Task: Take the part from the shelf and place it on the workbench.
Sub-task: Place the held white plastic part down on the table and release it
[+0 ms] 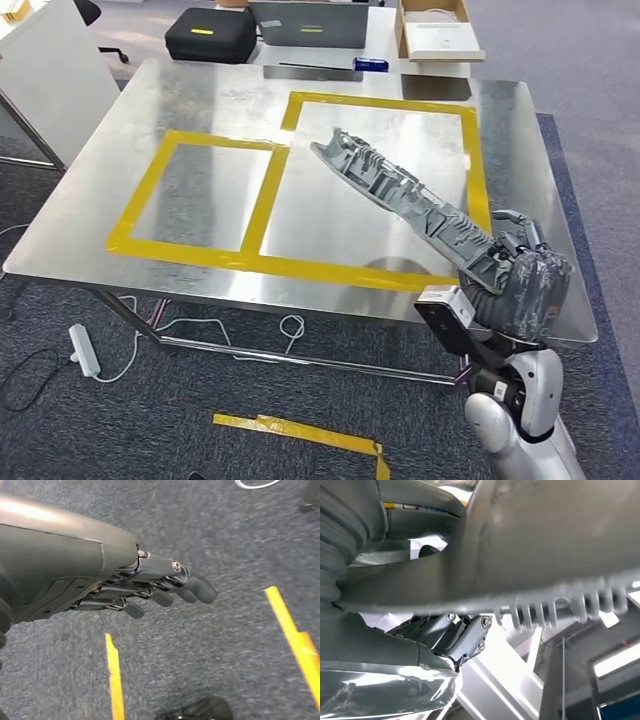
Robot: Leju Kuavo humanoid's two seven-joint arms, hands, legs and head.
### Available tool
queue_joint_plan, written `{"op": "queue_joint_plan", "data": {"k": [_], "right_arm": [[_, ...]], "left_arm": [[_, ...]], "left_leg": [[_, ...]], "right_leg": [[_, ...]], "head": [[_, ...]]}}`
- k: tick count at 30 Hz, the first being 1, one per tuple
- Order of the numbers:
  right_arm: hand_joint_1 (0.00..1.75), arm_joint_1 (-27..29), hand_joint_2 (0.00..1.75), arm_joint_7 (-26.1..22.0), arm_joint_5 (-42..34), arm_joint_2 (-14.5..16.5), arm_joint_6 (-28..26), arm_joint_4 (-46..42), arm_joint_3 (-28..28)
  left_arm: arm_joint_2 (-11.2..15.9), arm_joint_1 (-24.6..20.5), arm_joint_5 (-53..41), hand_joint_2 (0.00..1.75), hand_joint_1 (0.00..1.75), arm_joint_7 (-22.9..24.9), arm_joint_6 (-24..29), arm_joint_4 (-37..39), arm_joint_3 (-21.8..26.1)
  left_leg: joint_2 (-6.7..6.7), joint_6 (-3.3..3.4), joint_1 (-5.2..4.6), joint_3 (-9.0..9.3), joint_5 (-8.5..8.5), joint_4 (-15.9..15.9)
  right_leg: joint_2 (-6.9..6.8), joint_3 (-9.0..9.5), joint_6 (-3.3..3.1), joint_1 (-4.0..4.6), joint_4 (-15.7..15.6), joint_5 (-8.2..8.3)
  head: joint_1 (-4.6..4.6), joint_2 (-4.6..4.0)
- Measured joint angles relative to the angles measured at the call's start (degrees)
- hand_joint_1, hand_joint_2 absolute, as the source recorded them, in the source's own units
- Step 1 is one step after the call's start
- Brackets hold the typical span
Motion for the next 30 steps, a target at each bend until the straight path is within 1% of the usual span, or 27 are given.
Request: {"op": "queue_joint_plan", "data": {"k": [1, 3, 4, 5, 6, 7, 8, 9, 10, 12, 14, 15, 16, 17, 18, 19, 20, 21, 22, 23, 24, 25, 26, 27, 29, 30], "right_arm": [[1.75, -0.27, 1.75, 0.26, -0.01, 0.00, 0.16, 0.16, 0.02], [1.75, -0.93, 1.75, 0.69, -0.04, 0.00, 0.42, 0.56, 0.05], [1.75, -1.18, 1.75, 0.91, -0.07, 0.00, 0.56, 0.78, 0.05], [1.75, -1.34, 1.75, 1.14, -0.11, 0.00, 0.72, 1.03, 0.05], [1.75, -1.45, 1.75, 1.37, -0.15, 0.00, 0.91, 1.30, 0.05], [1.75, -1.56, 1.75, 1.54, -0.19, 0.00, 1.10, 1.54, 0.06], [1.75, -1.77, 1.75, 1.64, -0.21, 0.00, 1.28, 1.79, 0.07], [1.75, -2.09, 1.75, 1.70, -0.22, 0.00, 1.45, 2.02, 0.07], [1.75, -2.50, 1.75, 1.74, -0.22, 0.00, 1.60, 2.26, 0.08], [1.75, -3.30, 1.75, 1.85, -0.21, 0.00, 1.82, 2.71, 0.11], [1.75, -3.81, 1.75, 1.98, -0.19, 0.00, 1.95, 3.03, 0.22], [1.75, -4.03, 1.75, 2.04, -0.20, 0.00, 1.98, 3.15, 0.30], [1.75, -4.25, 1.75, 2.08, -0.20, 0.00, 2.00, 3.25, 0.36], [1.75, -4.43, 1.75, 2.11, -0.21, 0.01, 2.01, 3.38, 0.42], [1.75, -4.57, 1.75, 2.12, -0.21, 0.01, 2.02, 3.52, 0.51], [1.75, -4.60, 1.75, 2.15, -0.21, 0.02, 2.02, 3.68, 0.62], [1.75, -4.60, 1.75, 2.19, -0.21, 0.02, 2.02, 3.89, 0.74], [1.75, -4.59, 1.75, 2.23, -0.21, 0.02, 2.02, 4.09, 0.86], [1.75, -4.62, 1.75, 2.29, -0.21, 0.02, 2.03, 4.31, 0.95], [1.75, -4.75, 1.75, 2.34, -0.21, 0.02, 2.04, 4.51, 1.01], [1.75, -4.99, 1.75, 2.38, -0.20, 0.02, 2.09, 4.70, 1.07], [1.75, -5.33, 1.75, 2.45, -0.20, 0.02, 2.15, 4.87, 1.13], [1.75, -5.65, 1.75, 2.53, -0.19, 0.04, 2.24, 5.02, 1.19], [1.75, -5.88, 1.75, 2.62, -0.18, 0.05, 2.34, 5.15, 1.25], [1.75, -6.04, 1.75, 2.81, -0.16, 0.08, 2.51, 5.37, 1.31], [1.75, -6.11, 1.75, 2.91, -0.14, 0.08, 2.57, 5.50, 1.32]], "left_arm": [[0.03, -0.04, -0.01, 1.75, 0.00, 0.01, 0.00, 0.01, -0.11], [0.02, -0.01, -0.03, 1.75, 0.00, 0.01, -0.04, 0.04, -0.31], [0.00, 0.07, -0.06, 1.75, 0.00, 0.02, -0.09, 0.06, -0.38], [-0.01, 0.16, -0.09, 1.75, 0.00, 0.03, -0.14, 0.08, -0.44], [-0.01, 0.22, -0.12, 1.75, 0.00, 0.05, -0.19, 0.09, -0.50], [0.02, 0.25, -0.13, 1.75, 0.00, 0.10, -0.23, 0.09, -0.57], [0.10, 0.26, -0.14, 1.75, 0.00, 0.16, -0.25, 0.09, -0.65], [0.19, 0.26, -0.16, 1.75, 0.00, 0.23, -0.25, 0.10, -0.71], [0.26, 0.22, -0.22, 1.75, 0.00, 0.30, -0.24, 0.11, -0.78], [0.29, 0.14, -0.33, 1.75, 0.00, 0.40, -0.24, 0.15, -0.86], [0.22, 0.13, -0.38, 1.75, 0.00, 0.45, -0.25, 0.16, -0.93], [0.20, 0.13, -0.38, 1.75, 0.00, 0.45, -0.24, 0.17, -0.96], [0.17, 0.08, -0.37, 1.75, 0.00, 0.46, -0.22, 0.17, -0.97], [0.17, 0.02, -0.37, 1.75, 0.00, 0.46, -0.23, 0.17, -0.98], [0.15, -0.04, -0.36, 1.75, 0.00, 0.47, -0.28, 0.18, -0.99], [0.12, -0.06, -0.34, 1.75, 0.00, 0.49, -0.39, 0.19, -0.99], [0.10, -0.03, -0.34, 1.75, 0.00, 0.50, -0.53, 0.21, -1.00], [0.08, 0.01, -0.33, 1.75, 0.00, 0.51, -0.71, 0.24, -1.01], [0.06, 0.03, -0.33, 1.75, 0.00, 0.51, -0.87, 0.25, -1.01], [0.04, 0.05, -0.33, 1.75, 0.00, 0.51, -0.98, 0.26, -1.02], [0.03, -0.01, -0.33, 1.75, 0.00, 0.52, -1.07, 0.26, -1.04], [0.02, -0.08, -0.33, 1.75, 0.00, 0.55, -1.10, 0.26, -1.07], [0.02, -0.15, -0.34, 1.75, 0.00, 0.59, -1.10, 0.27, -1.10], [0.01, -0.25, -0.34, 1.75, 0.00, 0.63, -1.10, 0.27, -1.14], [-0.01, -0.38, -0.36, 1.75, 0.00, 0.68, -1.10, 0.27, -1.22], [-0.01, -0.45, -0.38, 1.75, 0.00, 0.68, -1.07, 0.27, -1.25]], "left_leg": [[-0.01, -0.27, 0.06, -1.38, -1.23, 2.73], [-0.02, -0.61, 0.17, -5.91, -3.69, 10.38], [-0.02, -0.65, 0.20, -7.95, -4.06, 13.29], [-0.03, -0.59, 0.20, -9.12, -3.25, 14.31], [-0.03, -0.41, 0.17, -9.29, -1.34, 13.28], [-0.05, -0.09, 0.11, -8.56, 1.36, 10.47], [-0.09, 0.38, -0.02, -7.44, 3.88, 7.07], [-0.11, 0.84, -0.17, -6.28, 5.57, 3.97], [-0.13, 1.20, -0.32, -5.36, 6.13, 1.61], [-0.14, 1.59, -0.51, -4.62, 5.43, -0.24], [-0.17, 1.87, -0.25, -4.09, 5.16, -1.16], [-0.18, 2.08, -0.08, -3.77, 5.13, -1.53], [-0.18, 2.28, 0.09, -3.44, 5.08, -1.81], [-0.17, 2.45, 0.09, -3.22, 4.90, -1.86], [-0.16, 2.58, 0.10, -3.02, 4.66, -1.85], [-0.17, 2.63, 0.11, -2.73, 4.36, -1.83], [-0.19, 2.58, 0.14, -2.31, 4.01, -1.82], [-0.24, 2.48, 0.19, -1.76, 3.59, -1.80], [-0.30, 2.31, 0.25, -1.11, 3.13, -1.79], [-0.36, 2.06, 0.29, -0.52, 2.65, -1.79], [-0.41, 1.72, 0.21, -0.08, 2.18, -1.70], [-0.43, 1.35, 0.12, 0.11, 1.85, -1.61], [-0.40, 1.01, 0.04, 0.16, 1.64, -1.57], [-0.36, 0.69, -0.01, 0.18, 1.54, -1.58], [-0.24, 0.10, 0.09, 0.47, 1.11, -1.57], [-0.21, -0.20, 0.13, 0.24, 0.50, -0.70]], "right_leg": [[-0.02, 0.35, -0.31, -0.10, -0.13, -0.15], [0.04, 0.79, -0.73, -0.06, -0.15, -0.60], [0.13, 1.08, -0.81, -0.01, -0.15, -0.85], [0.24, 1.46, -0.83, 0.04, -0.14, -1.14], [0.35, 1.94, -0.81, 0.11, -0.14, -1.46], [0.43, 2.49, -0.75, 0.19, -0.15, -1.81], [0.48, 2.89, -0.65, 0.25, -0.16, -2.16], [0.57, 3.20, -0.45, 0.38, -0.12, -2.50], [0.63, 3.27, -0.20, 0.45, -0.08, -2.75], [0.67, 3.25, 0.42, 0.50, -0.23, -3.01], [0.50, 3.09, 1.06, 0.45, -0.21, -3.43], [0.44, 2.51, 1.35, 0.42, 0.87, -4.06], [0.39, 1.16, 1.62, 0.36, 3.27, -5.14], [0.37, -0.86, 1.84, 0.23, 6.86, -6.48], [0.37, -3.38, 2.06, 0.12, 11.00, -7.79], [0.37, -5.66, 2.27, -0.01, 14.39, -8.43], [0.35, -7.15, 2.48, -0.14, 16.07, -7.96], [0.31, -7.52, 2.63, -0.28, 15.40, -6.21], [0.23, -6.84, 2.74, -0.43, 12.64, -3.55], [0.05, -5.57, 2.81, -0.54, 8.90, -0.88], [-0.10, -4.06, 2.77, -0.52, 5.38, 0.98], [-0.22, -2.87, 2.51, -0.46, 2.83, 1.72], [-0.25, -2.16, 2.15, -0.34, 1.53, 1.61], [-0.16, -1.82, 1.71, -0.19, 1.12, 1.12], [-0.05, -1.38, 0.85, -0.26, 0.68, 0.66], [-0.06, -0.99, 0.45, -0.35, 0.50, 0.49]], "head": [[-0.17, 0.00], [-0.44, 0.00], [-0.42, 0.00], [-0.43, 0.00], [-0.46, 0.00], [-0.44, 0.00], [-0.43, 0.00], [-0.41, 0.00], [-0.42, 0.00], [-0.47, 0.00], [-0.48, 0.00], [-0.44, 0.00], [-0.34, 0.00], [-0.29, 0.00], [-0.26, 0.00], [-0.28, 0.00], [-0.29, 0.00], [-0.28, 0.00], [-0.27, 0.00], [-0.25, 0.00], [-0.21, 0.00], [-0.22, 0.00], [-0.29, 0.00], [-0.39, 0.00], [-0.57, 0.00], [-0.70, 0.00]]}}
